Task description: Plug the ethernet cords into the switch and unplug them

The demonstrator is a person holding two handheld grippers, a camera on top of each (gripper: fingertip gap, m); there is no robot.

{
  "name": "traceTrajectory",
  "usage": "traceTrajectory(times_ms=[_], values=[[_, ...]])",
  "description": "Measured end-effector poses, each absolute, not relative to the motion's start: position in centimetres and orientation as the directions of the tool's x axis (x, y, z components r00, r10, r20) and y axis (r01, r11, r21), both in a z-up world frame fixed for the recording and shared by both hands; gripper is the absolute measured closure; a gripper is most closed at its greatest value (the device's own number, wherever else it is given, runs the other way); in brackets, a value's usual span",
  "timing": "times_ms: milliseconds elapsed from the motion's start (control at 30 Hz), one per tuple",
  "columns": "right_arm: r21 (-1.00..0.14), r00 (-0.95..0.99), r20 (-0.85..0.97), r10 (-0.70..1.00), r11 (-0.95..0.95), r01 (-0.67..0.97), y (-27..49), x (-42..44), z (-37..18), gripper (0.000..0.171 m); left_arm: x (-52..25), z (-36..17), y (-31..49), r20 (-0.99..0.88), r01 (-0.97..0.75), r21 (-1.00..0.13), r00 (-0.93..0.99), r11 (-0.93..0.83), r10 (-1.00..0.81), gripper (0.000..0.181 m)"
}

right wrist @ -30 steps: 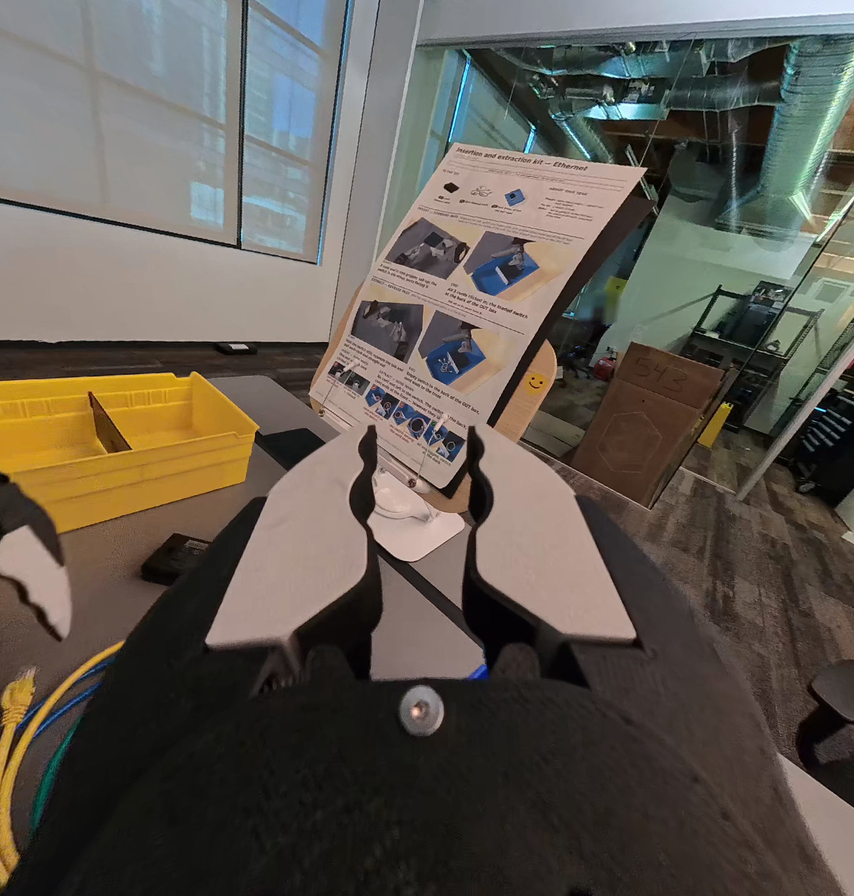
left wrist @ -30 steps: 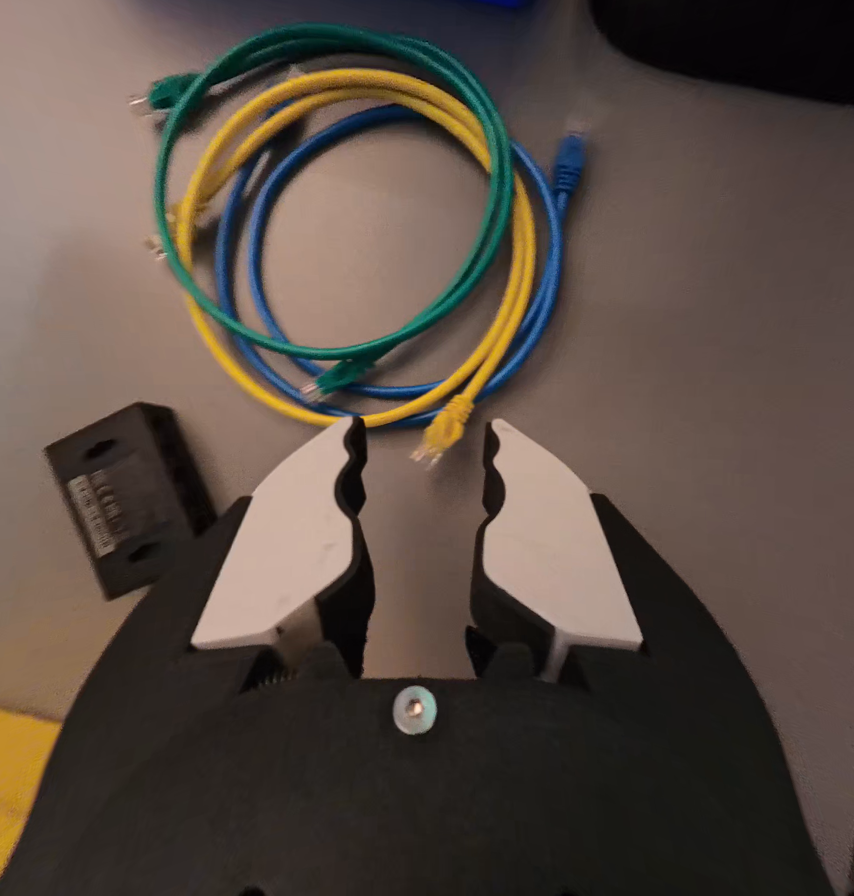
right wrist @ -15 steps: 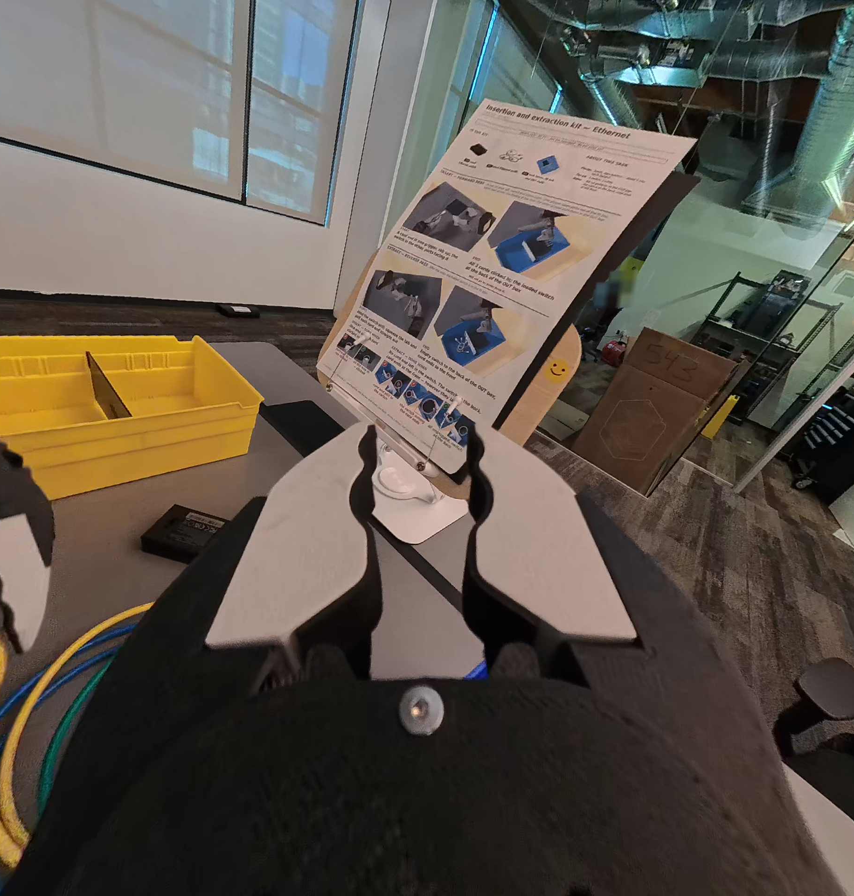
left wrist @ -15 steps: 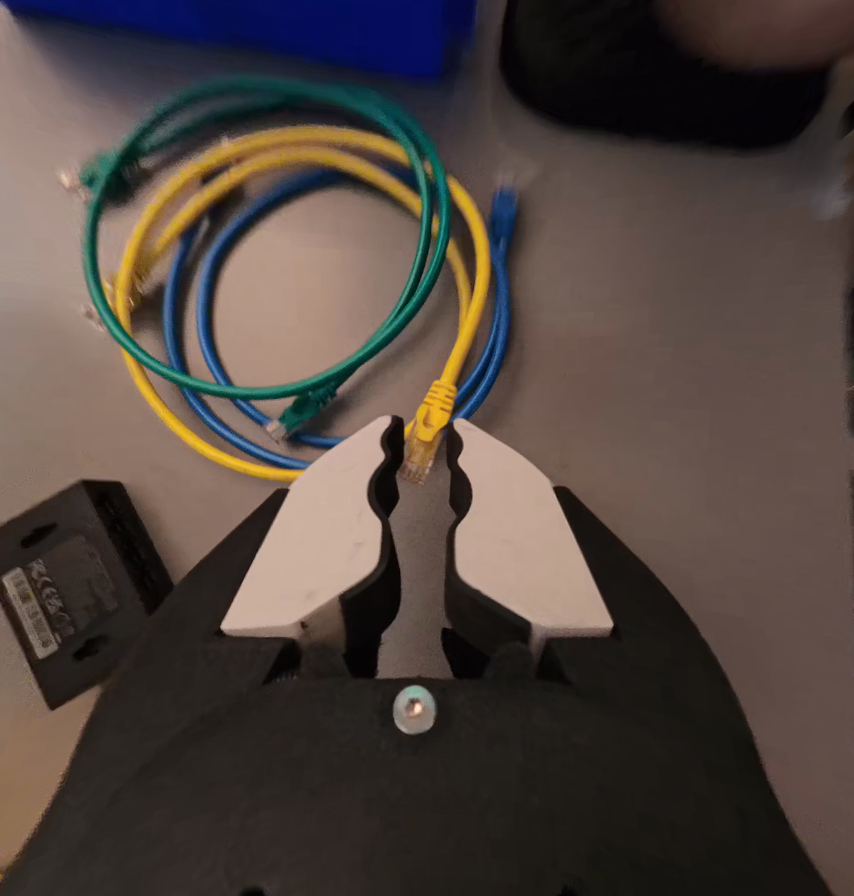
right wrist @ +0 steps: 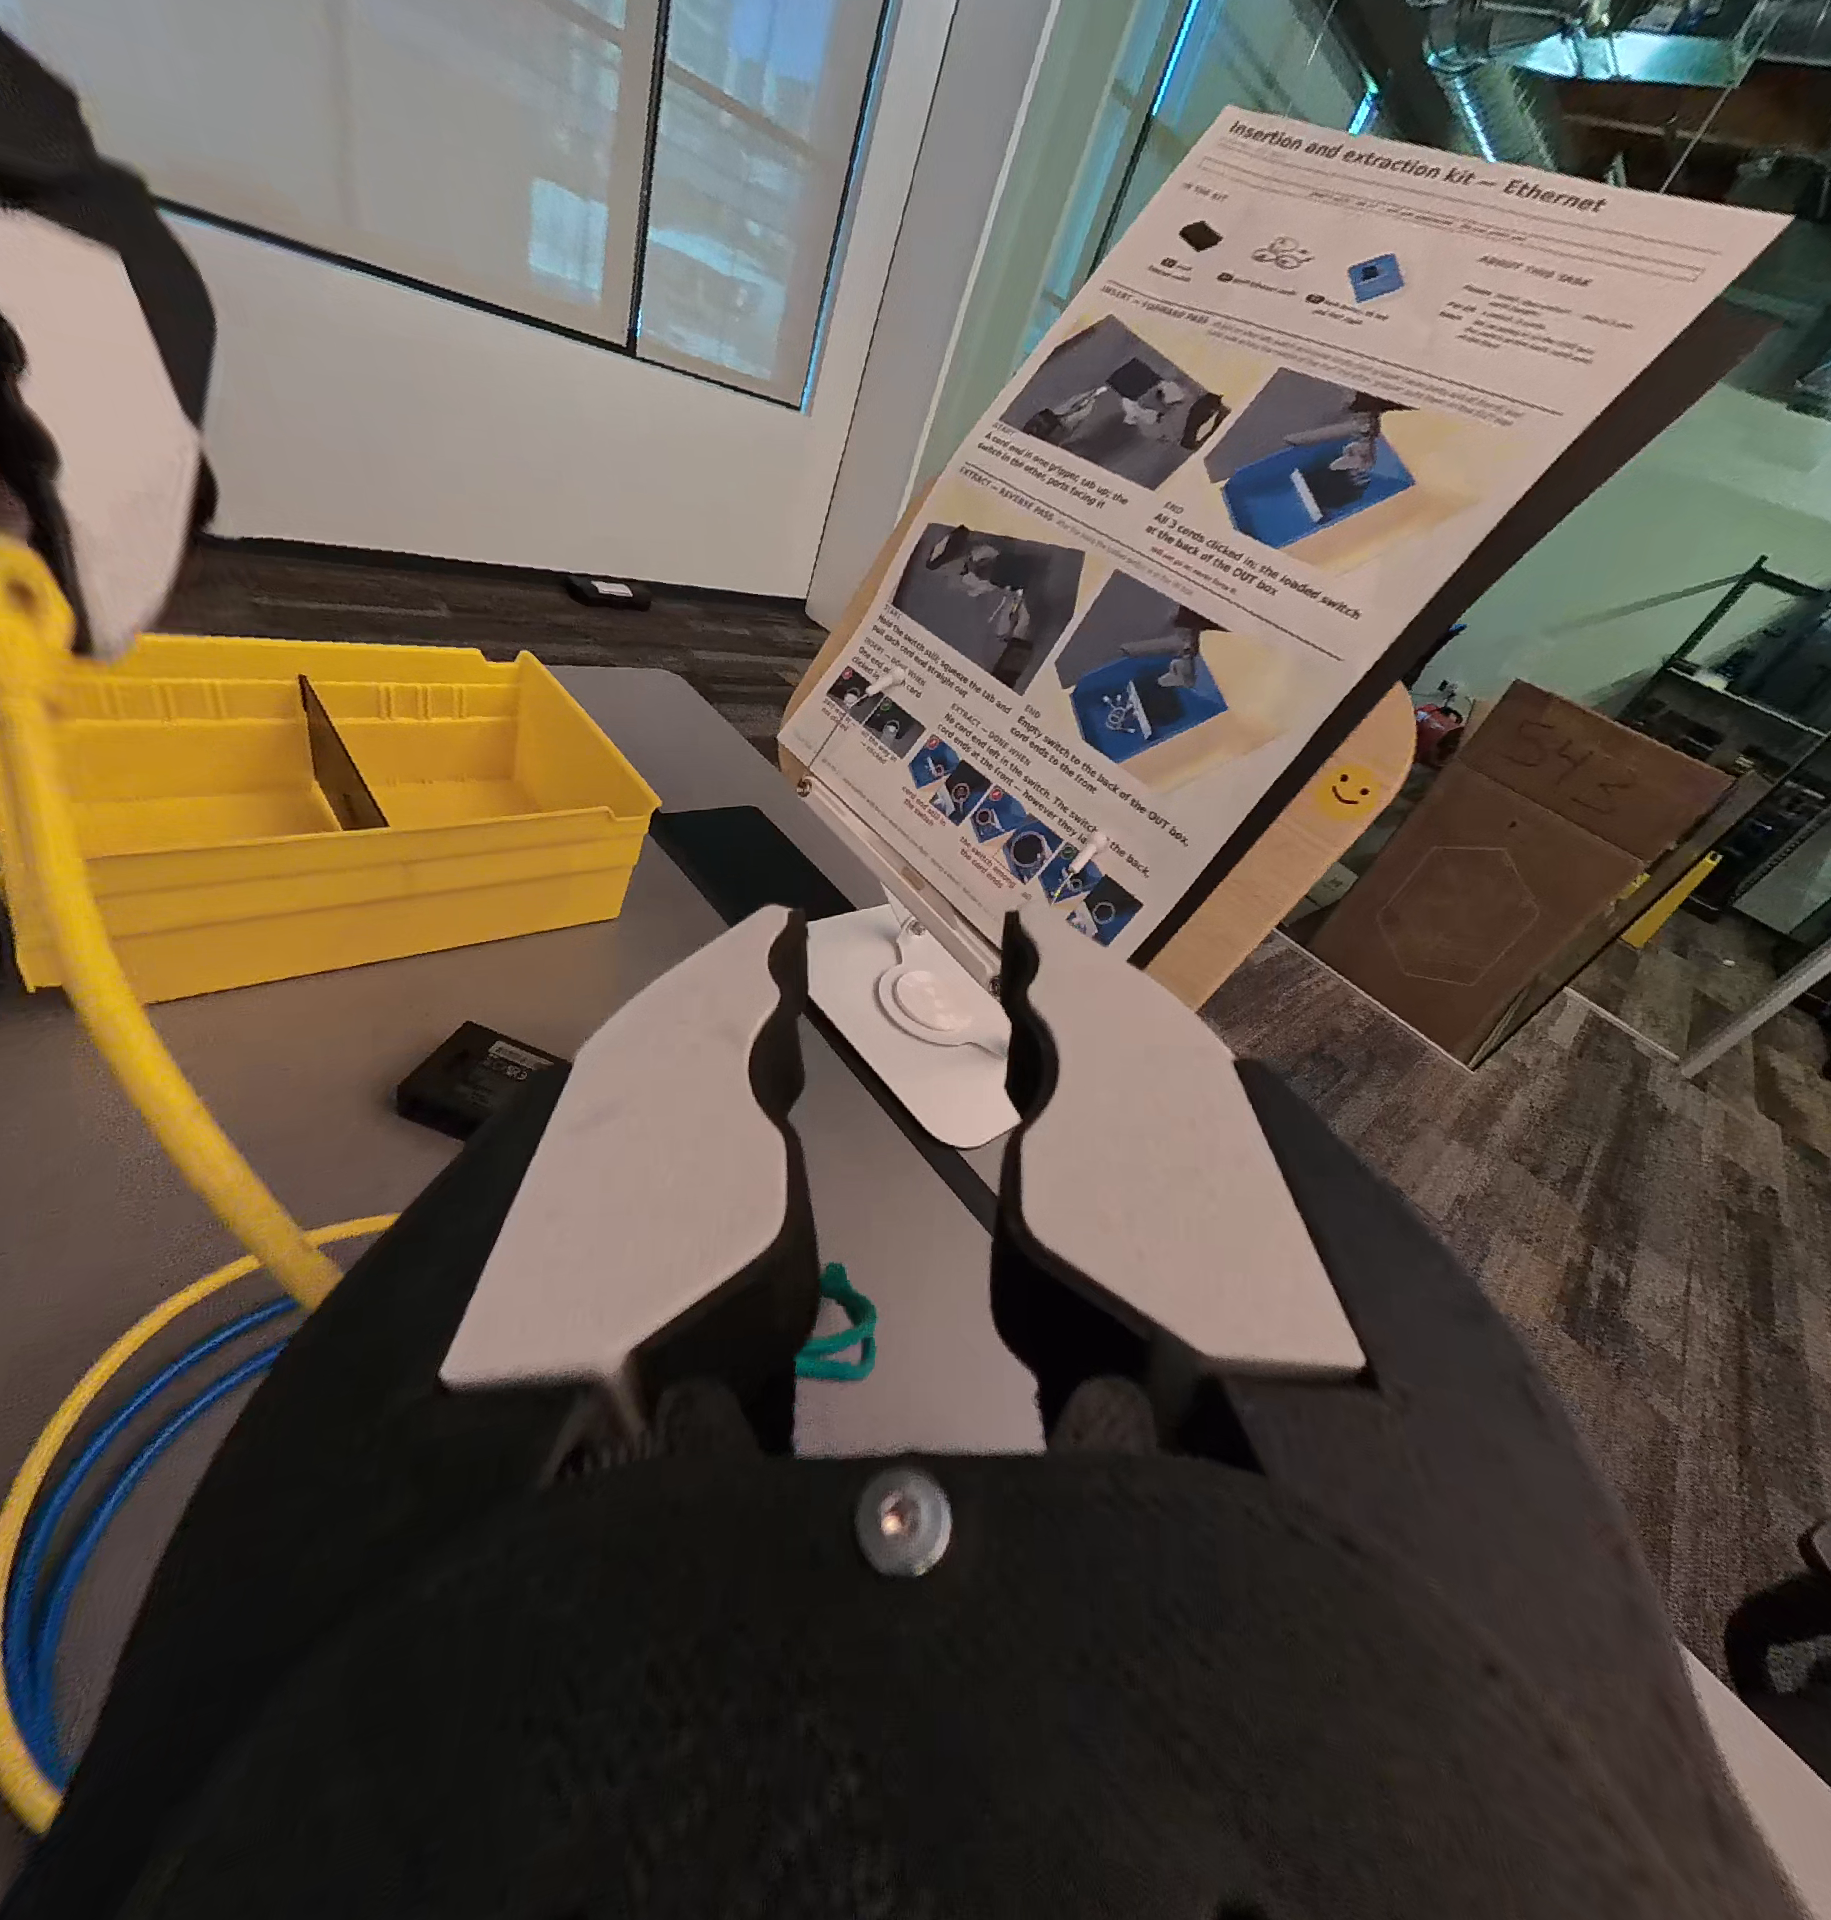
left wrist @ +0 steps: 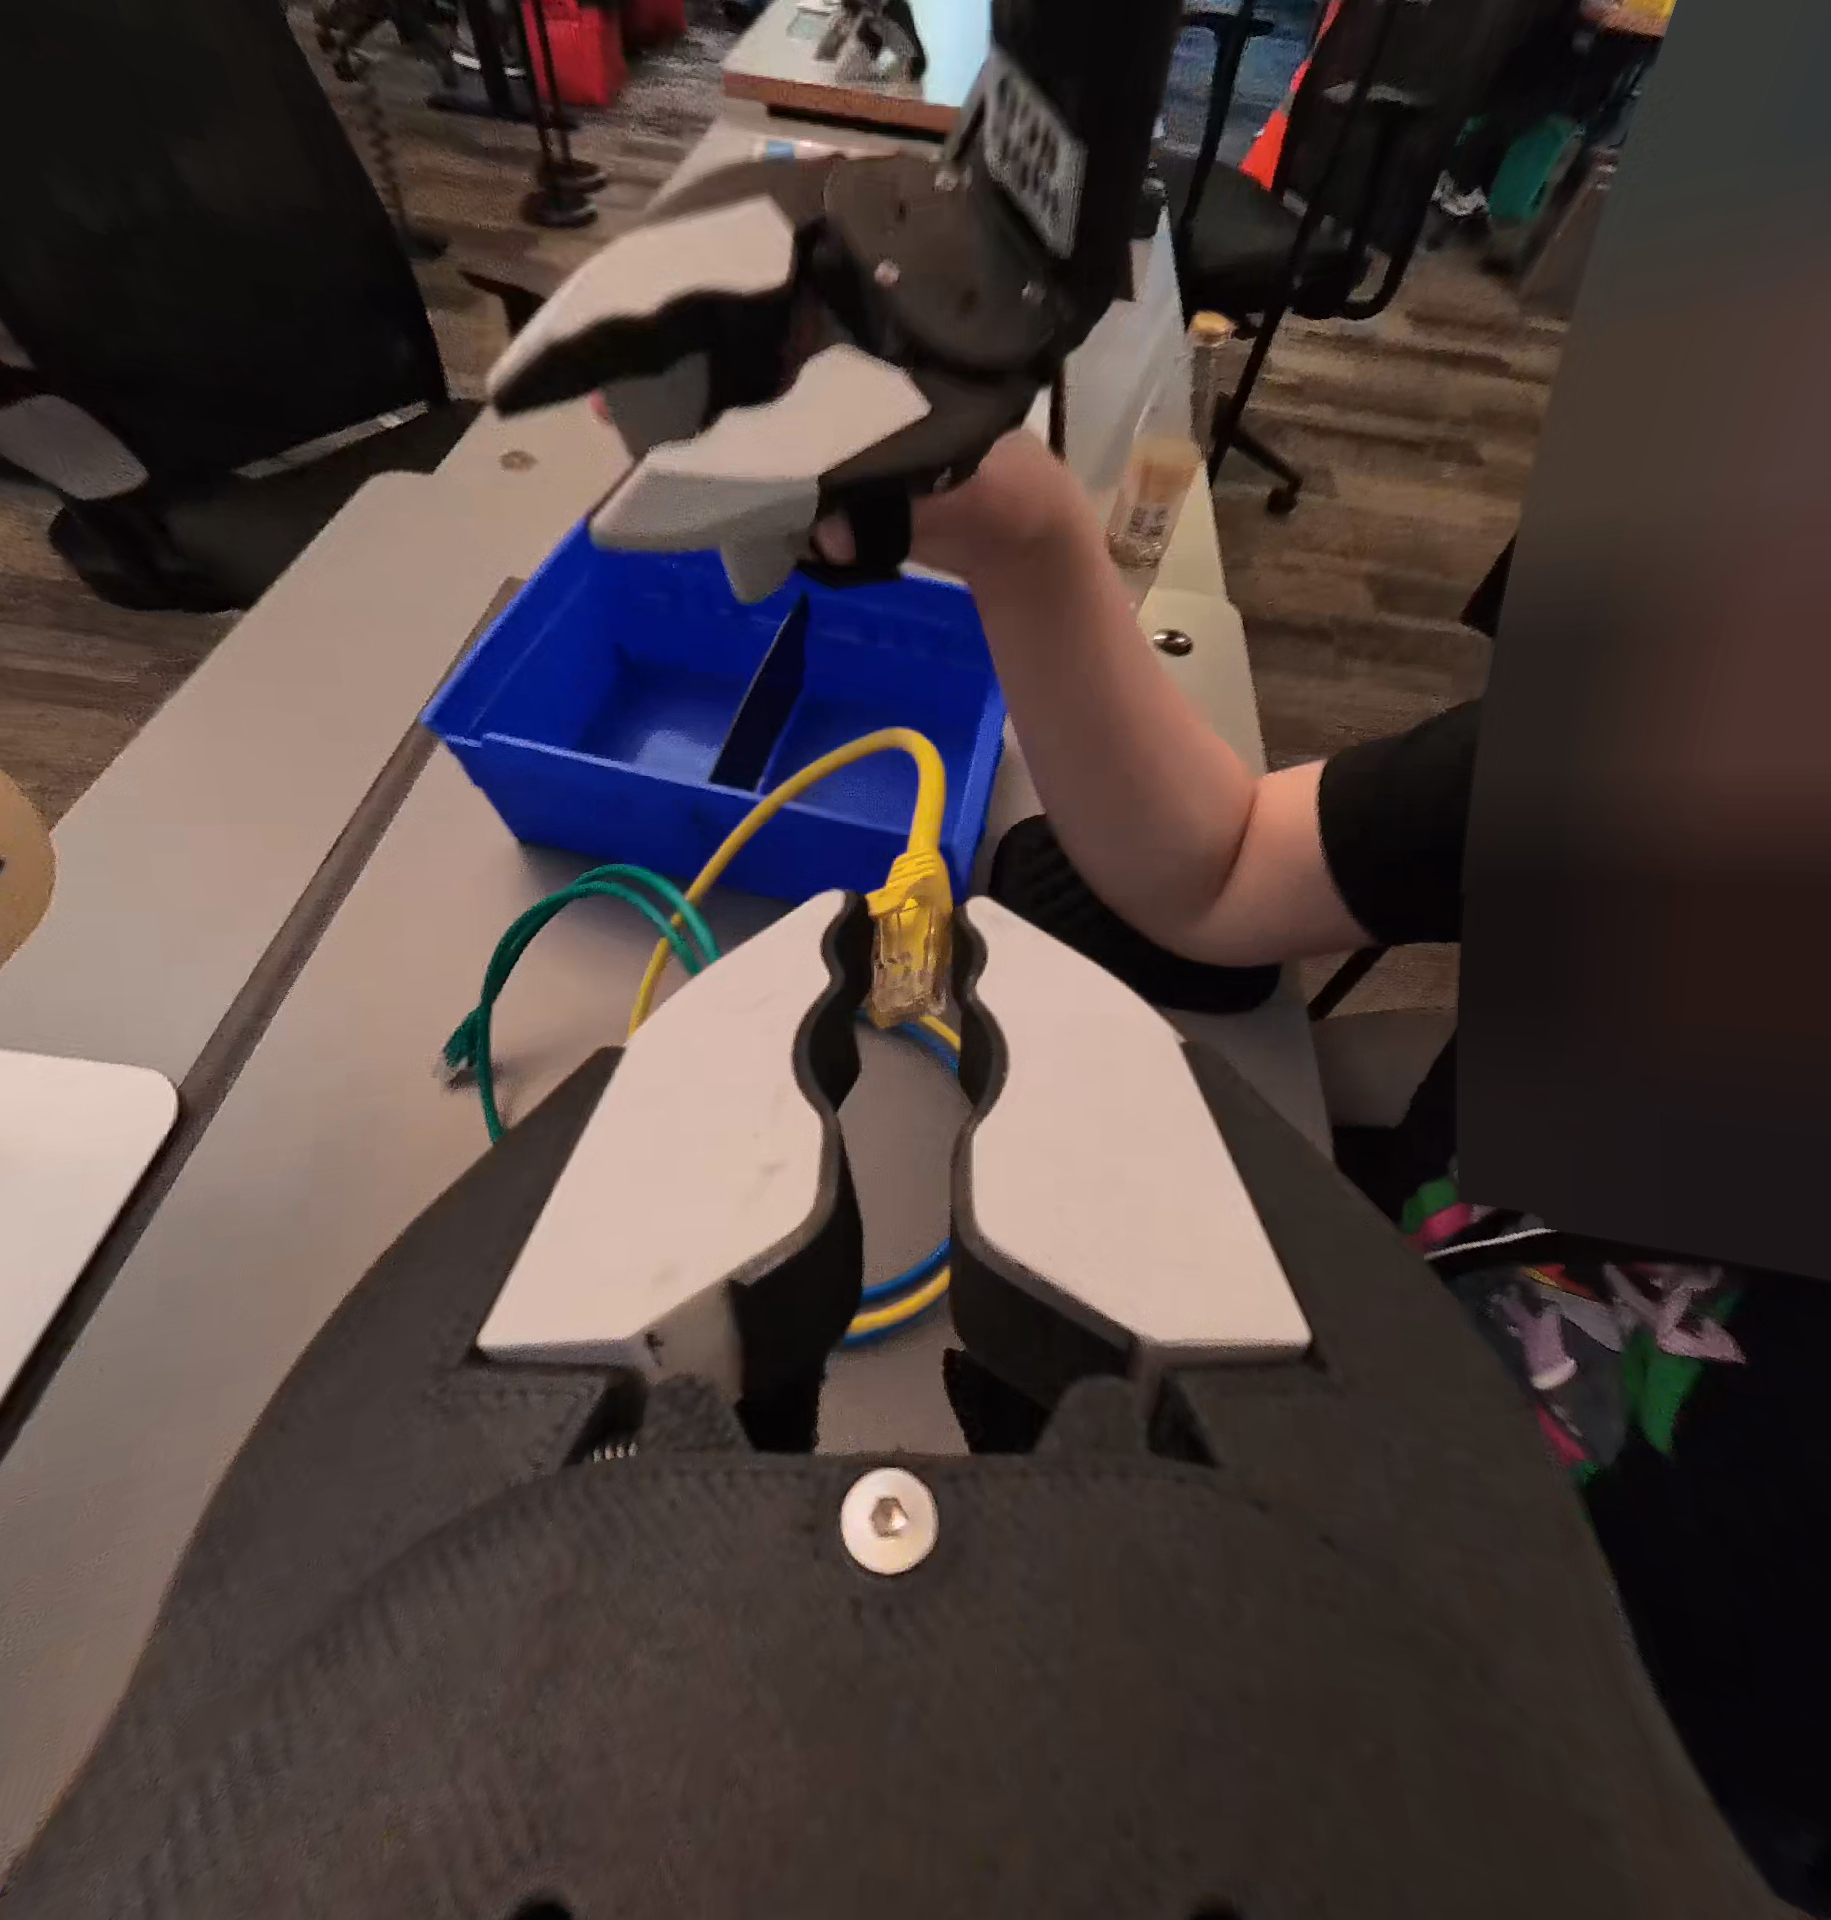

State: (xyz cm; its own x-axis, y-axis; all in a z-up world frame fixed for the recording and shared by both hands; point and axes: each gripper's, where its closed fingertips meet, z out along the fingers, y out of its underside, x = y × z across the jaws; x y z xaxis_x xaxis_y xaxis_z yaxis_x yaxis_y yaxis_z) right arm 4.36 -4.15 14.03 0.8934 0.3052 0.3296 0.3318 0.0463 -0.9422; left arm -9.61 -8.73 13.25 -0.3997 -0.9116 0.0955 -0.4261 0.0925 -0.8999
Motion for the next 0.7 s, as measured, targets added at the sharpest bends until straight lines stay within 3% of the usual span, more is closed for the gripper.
traceTrajectory(times_ms=[167, 400, 500, 600, 700], values=[[-0.938, 0.898, 0.337, 0.281, 0.021, 0.345, -4.1, 5.1, 13.7, 0.134, -11.5, 17.0, -11.0, 0.077, -0.418, -0.894, -0.500, 0.162, -0.862, 0.167], [-0.936, 0.890, 0.319, 0.325, -0.038, 0.349, -3.9, 5.5, 12.2, 0.134, -13.5, 20.8, -13.3, 0.002, -0.392, -0.894, -0.491, 0.219, -0.871, 0.167], [-0.919, 0.834, 0.330, 0.442, -0.049, 0.390, -4.1, 3.9, 10.7, 0.133, -13.4, 22.2, -12.9, -0.038, -0.386, -0.893, -0.450, 0.233, -0.892, 0.168], [-0.845, 0.697, 0.361, 0.620, -0.099, 0.526, -5.0, 1.5, 6.6, 0.129, -13.1, 23.1, -12.2, -0.034, -0.406, -0.886, -0.427, 0.225, -0.904, 0.167], [-0.685, 0.609, 0.451, 0.652, -0.185, 0.704, -4.3, 1.5, 2.3, 0.128, -12.8, 23.4, -11.2, -0.011, -0.420, -0.887, -0.395, 0.191, -0.918, 0.167]])
